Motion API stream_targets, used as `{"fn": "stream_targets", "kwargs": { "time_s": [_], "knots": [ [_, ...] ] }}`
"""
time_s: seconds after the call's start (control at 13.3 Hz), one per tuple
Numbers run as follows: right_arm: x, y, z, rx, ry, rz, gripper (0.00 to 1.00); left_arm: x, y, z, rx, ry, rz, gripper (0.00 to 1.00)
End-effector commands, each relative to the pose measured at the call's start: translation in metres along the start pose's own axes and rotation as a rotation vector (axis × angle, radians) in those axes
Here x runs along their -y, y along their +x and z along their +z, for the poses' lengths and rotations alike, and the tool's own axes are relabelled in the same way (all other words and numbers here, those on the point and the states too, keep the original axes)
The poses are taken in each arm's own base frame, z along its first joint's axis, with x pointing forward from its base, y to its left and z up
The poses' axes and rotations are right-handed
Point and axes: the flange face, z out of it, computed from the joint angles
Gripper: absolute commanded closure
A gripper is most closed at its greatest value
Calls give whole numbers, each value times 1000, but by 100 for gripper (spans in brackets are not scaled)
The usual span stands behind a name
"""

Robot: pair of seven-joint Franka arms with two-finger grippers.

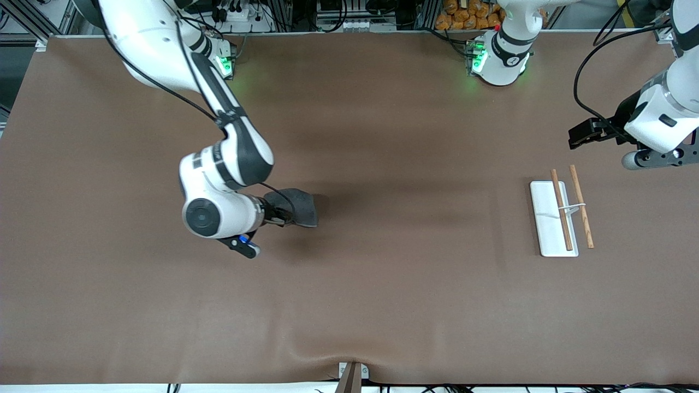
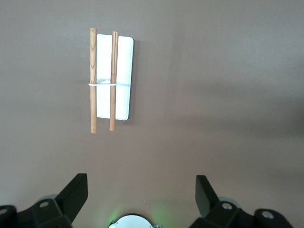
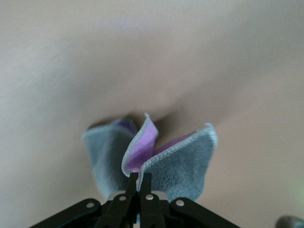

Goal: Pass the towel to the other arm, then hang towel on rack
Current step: 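Lift the towel with the right gripper while the left gripper approaches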

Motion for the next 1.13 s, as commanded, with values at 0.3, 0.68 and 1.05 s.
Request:
{"fn": "stream_targets", "kwargs": {
  "time_s": [0.3,0.68,1.05],
  "knots": [
    [43,-53,-51,75,124,242,100,-40,18,16,-5,-157,-103,0],
    [100,-109,-65,57,313,452,100,-87,28,30,41,-299,-321,0],
    [139,-154,-88,148,535,595,100,-132,42,44,43,-383,-517,0]
  ]
}}
